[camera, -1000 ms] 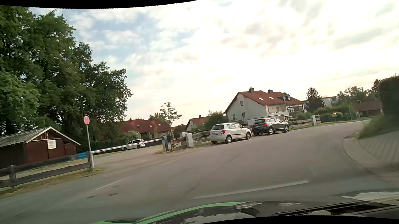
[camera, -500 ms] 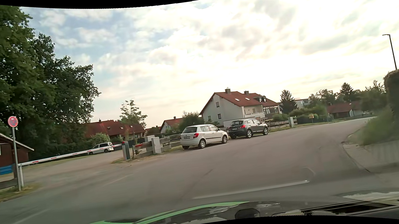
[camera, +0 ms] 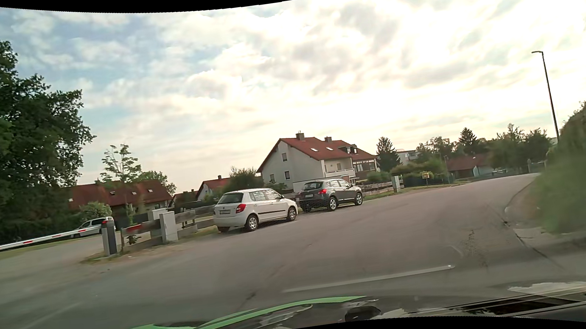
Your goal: Follow the waypoints while adhering to traffic rules and regulations
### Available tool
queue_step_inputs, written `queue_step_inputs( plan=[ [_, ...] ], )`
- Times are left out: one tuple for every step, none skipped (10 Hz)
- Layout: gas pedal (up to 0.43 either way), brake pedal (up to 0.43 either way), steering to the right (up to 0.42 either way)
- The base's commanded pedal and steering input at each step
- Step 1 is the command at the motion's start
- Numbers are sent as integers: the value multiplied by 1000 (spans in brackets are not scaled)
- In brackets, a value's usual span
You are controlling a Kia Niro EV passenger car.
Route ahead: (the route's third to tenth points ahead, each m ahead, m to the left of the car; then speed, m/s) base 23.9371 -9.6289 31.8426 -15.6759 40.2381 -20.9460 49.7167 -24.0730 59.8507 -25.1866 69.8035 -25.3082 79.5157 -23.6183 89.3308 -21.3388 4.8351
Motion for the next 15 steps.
queue_step_inputs(
  plan=[
    [177, 0, 183],
    [177, 0, 184],
    [177, 0, 185],
    [150, 0, 189],
    [138, 0, 196],
    [138, 0, 198],
    [130, 0, 197],
    [130, 0, 193],
    [130, 0, 189],
    [110, 0, 188],
    [98, 0, 188],
    [67, 0, 188],
    [8, 0, 188],
    [8, 0, 188],
    [20, 0, 186]
  ],
)
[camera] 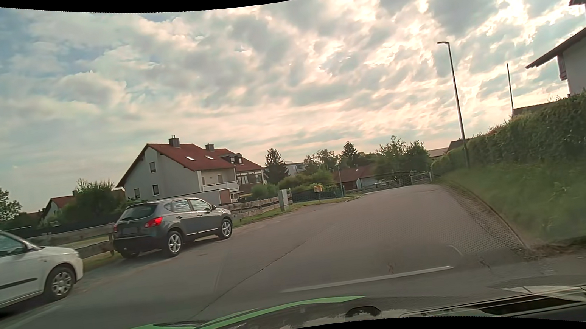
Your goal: Follow the waypoints while adhering to traffic rules and regulations
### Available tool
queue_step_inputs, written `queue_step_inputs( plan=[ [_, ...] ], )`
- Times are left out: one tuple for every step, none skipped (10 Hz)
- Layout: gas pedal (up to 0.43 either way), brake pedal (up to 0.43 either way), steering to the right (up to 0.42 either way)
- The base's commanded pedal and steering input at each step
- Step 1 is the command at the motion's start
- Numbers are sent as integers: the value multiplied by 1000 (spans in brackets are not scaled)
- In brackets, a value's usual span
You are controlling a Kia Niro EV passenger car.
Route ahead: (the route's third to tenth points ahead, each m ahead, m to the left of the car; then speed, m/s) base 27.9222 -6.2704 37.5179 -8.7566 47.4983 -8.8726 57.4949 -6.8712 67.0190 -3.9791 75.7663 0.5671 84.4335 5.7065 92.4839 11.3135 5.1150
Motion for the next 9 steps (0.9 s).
queue_step_inputs(
  plan=[
    [39, 0, 181],
    [39, 0, 174],
    [28, 0, 166],
    [20, 0, 156],
    [0, 0, 148],
    [0, 0, 142],
    [0, 0, 142],
    [0, 0, 151],
    [0, 0, 154]
  ],
)
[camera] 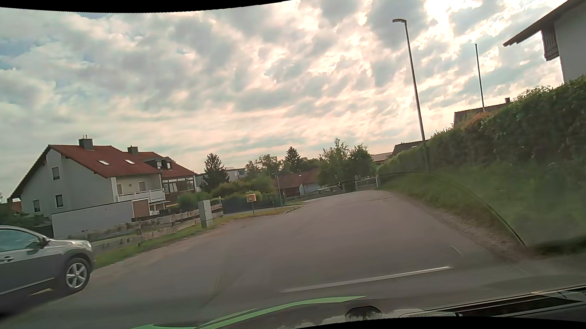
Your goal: Follow the waypoints while adhering to traffic rules and regulations
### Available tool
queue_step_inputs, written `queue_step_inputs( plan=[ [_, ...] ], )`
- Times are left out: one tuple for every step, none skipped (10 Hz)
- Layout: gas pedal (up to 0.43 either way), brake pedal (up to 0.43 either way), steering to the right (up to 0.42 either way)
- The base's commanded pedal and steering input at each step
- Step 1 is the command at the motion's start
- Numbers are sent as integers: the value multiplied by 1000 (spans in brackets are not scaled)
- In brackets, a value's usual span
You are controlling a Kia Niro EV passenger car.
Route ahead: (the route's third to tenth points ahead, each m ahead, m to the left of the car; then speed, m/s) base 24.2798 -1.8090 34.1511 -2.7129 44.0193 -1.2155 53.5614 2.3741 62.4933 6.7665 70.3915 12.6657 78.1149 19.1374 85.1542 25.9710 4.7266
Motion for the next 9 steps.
queue_step_inputs(
  plan=[
    [8, 0, 150],
    [150, 0, 139],
    [189, 0, 128],
    [209, 0, 117],
    [209, 0, 108],
    [209, 0, 103],
    [197, 0, 97],
    [169, 0, 84],
    [138, 0, 73]
  ],
)
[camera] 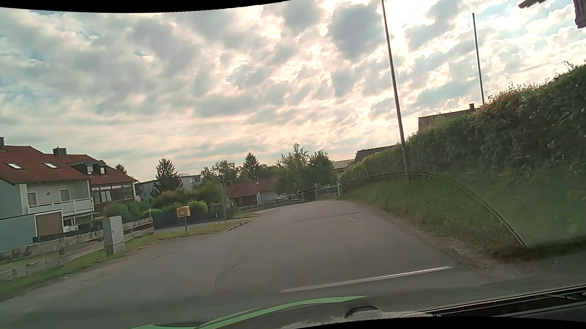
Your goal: Follow the waypoints while adhering to traffic rules and regulations
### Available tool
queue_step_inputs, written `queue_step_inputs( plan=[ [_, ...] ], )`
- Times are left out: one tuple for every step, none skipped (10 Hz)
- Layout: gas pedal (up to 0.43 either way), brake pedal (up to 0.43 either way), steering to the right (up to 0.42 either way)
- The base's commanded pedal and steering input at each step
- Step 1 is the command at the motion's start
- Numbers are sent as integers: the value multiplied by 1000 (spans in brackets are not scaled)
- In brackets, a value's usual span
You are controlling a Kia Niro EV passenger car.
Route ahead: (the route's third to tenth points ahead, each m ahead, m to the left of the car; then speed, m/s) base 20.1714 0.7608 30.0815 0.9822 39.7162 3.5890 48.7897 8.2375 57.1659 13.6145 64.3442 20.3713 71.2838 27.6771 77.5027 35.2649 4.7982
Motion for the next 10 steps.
queue_step_inputs(
  plan=[
    [118, 0, 55],
    [47, 0, 38],
    [8, 0, 30],
    [220, 0, 23],
    [299, 0, 15],
    [299, 0, 13],
    [268, 0, 10],
    [260, 0, 5],
    [260, 0, 5],
    [260, 0, 5]
  ],
)
